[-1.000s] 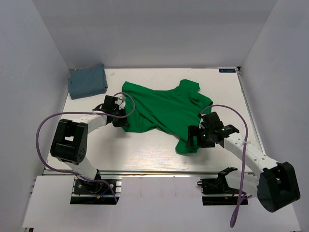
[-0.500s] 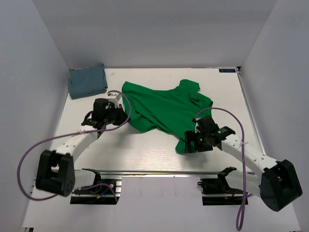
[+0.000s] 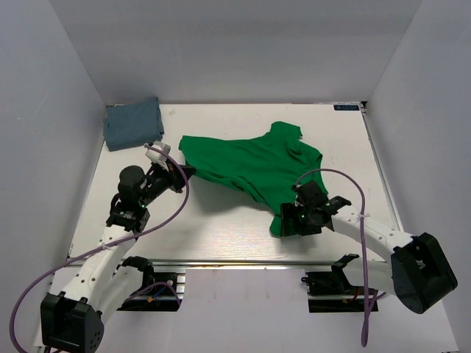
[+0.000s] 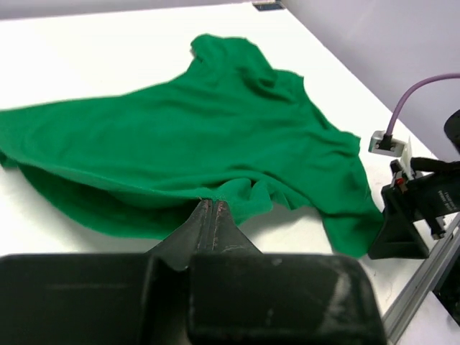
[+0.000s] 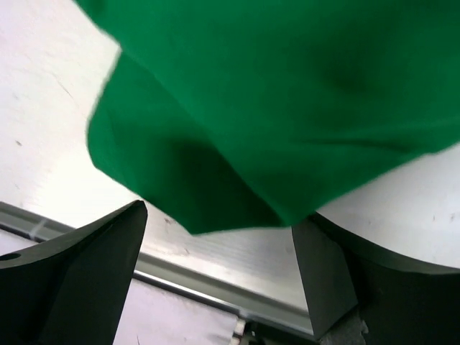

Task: Fold and stack the t-shirts
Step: Flatten out the tshirt

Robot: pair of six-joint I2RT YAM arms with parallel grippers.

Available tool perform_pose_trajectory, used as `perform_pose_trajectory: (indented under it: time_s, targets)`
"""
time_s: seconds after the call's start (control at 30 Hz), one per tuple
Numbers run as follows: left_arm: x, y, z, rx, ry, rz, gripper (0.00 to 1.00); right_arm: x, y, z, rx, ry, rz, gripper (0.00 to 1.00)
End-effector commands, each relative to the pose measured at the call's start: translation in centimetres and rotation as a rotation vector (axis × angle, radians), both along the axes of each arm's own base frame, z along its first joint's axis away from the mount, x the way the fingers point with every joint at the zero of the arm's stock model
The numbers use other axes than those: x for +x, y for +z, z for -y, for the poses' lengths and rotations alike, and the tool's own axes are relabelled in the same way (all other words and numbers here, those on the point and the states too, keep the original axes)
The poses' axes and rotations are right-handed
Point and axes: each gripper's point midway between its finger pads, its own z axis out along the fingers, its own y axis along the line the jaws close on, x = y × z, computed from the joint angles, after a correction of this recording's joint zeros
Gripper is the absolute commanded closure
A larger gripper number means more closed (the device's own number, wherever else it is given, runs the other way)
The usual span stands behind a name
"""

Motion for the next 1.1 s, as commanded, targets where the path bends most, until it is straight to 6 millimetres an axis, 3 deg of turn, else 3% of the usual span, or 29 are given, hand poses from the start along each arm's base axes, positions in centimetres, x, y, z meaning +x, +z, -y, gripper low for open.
perform_pose_trajectory:
  time_s: [0.0, 0.07, 0.1, 0.13, 0.17, 0.2, 0.23, 0.3, 0.33, 0.37, 0.47, 0.5, 0.53, 0.57, 0.6, 0.63, 0.67, 0.7, 0.77, 0.8, 0.83, 0.87, 0.9, 0.93, 1.0, 1.03, 1.07]
  targets:
    - [0.0, 0.8, 0.0, -0.015, 0.005, 0.038, 1.00, 1.7, -0.4, -0.9, 0.024, -0.018, 0.067, 0.16]
    - [0.3, 1.6, 0.1, -0.017, 0.005, 0.047, 1.00, 2.0, -0.5, -1.3, 0.040, -0.015, 0.073, 0.27]
    - [0.3, 1.8, 0.1, -0.016, 0.005, 0.043, 1.00, 2.3, -0.1, -1.5, 0.049, -0.016, 0.088, 0.40]
    - [0.4, 1.6, 0.1, -0.021, 0.006, 0.023, 1.00, 2.4, 0.1, -1.7, 0.052, -0.015, 0.096, 0.75]
    - [0.7, 1.7, 0.0, -0.024, 0.020, 0.010, 1.00, 3.0, 1.3, -2.0, 0.070, -0.023, 0.125, 0.94]
    - [0.8, 1.4, -0.1, -0.027, 0.035, -0.009, 1.00, 3.1, 2.1, -1.9, 0.080, -0.034, 0.143, 1.00]
    - [1.1, 1.6, -0.2, -0.026, 0.044, -0.007, 1.00, 3.4, 2.7, -1.5, 0.065, -0.060, 0.165, 1.00]
    - [1.4, 1.5, -0.3, -0.029, 0.059, -0.024, 1.00, 4.9, 6.2, -1.3, 0.100, -0.095, 0.289, 1.00]
    - [1.5, 2.2, -0.3, -0.033, 0.059, -0.010, 1.00, 5.3, 7.0, -0.7, 0.087, -0.117, 0.330, 1.00]
    - [1.8, 2.8, -0.4, -0.033, 0.068, -0.008, 1.00, 5.8, 9.7, -0.8, 0.137, -0.124, 0.421, 1.00]
    - [2.9, 5.1, -0.8, -0.047, 0.114, 0.022, 1.00, 7.6, 14.9, 0.9, 0.130, -0.211, 0.588, 1.00]
    - [3.0, 5.6, -1.0, -0.047, 0.127, 0.026, 1.00, 7.8, 15.7, 1.5, 0.114, -0.231, 0.608, 1.00]
    - [3.3, 6.9, -1.1, -0.052, 0.136, 0.044, 1.00, 8.8, 18.9, 2.6, 0.097, -0.297, 0.698, 1.00]
    - [3.7, 7.3, -1.3, -0.058, 0.155, 0.038, 1.00, 9.2, 19.9, 3.1, 0.085, -0.317, 0.730, 1.00]
    - [4.1, 7.6, -2.1, -0.051, 0.212, 0.028, 1.00, 9.9, 21.1, 4.8, 0.029, -0.392, 0.786, 1.00]
    - [4.6, 9.1, -2.5, -0.055, 0.239, 0.045, 1.00, 10.3, 24.3, 5.2, 0.055, -0.434, 0.851, 1.00]
    - [5.1, 9.4, -3.0, -0.050, 0.278, 0.040, 1.00, 10.7, 25.8, 5.5, 0.060, -0.456, 0.894, 1.00]
    - [5.5, 10.1, -3.6, -0.050, 0.305, 0.042, 1.00, 11.0, 28.4, 7.1, 0.047, -0.536, 0.968, 1.00]
    - [6.1, 12.3, -4.8, -0.037, 0.373, 0.059, 1.00, 11.4, 33.6, 7.9, 0.100, -0.587, 1.112, 1.00]
    - [6.5, 12.6, -5.0, -0.033, 0.395, 0.052, 1.00, 11.0, 36.3, 9.6, 0.079, -0.641, 1.189, 1.00]
    - [6.4, 14.4, -5.7, -0.030, 0.424, 0.076, 1.00, 10.6, 38.5, 10.3, 0.092, -0.664, 1.243, 1.00]
    - [6.7, 14.9, -6.3, -0.020, 0.462, 0.083, 1.00, 10.3, 42.1, 11.5, 0.104, -0.718, 1.334, 1.00]
    - [6.6, 15.8, -6.7, -0.025, 0.484, 0.095, 1.00, 9.9, 43.3, 12.6, 0.059, -0.747, 1.366, 1.00]
    - [6.7, 17.2, -7.7, -0.015, 0.535, 0.108, 1.00, 8.8, 47.2, 13.7, 0.097, -0.791, 1.431, 1.00]
    - [6.2, 19.7, -8.4, -0.021, 0.566, 0.150, 1.00, 8.6, 48.8, 14.7, 0.011, -0.791, 1.459, 1.00]
    - [6.4, 19.9, -8.7, -0.019, 0.581, 0.147, 1.00, 9.0, 49.2, 14.4, -0.008, -0.769, 1.463, 1.00]
    - [6.2, 20.5, -8.8, -0.005, 0.581, 0.162, 1.00, 7.8, 52.0, 14.9, 0.029, -0.765, 1.515, 1.00]
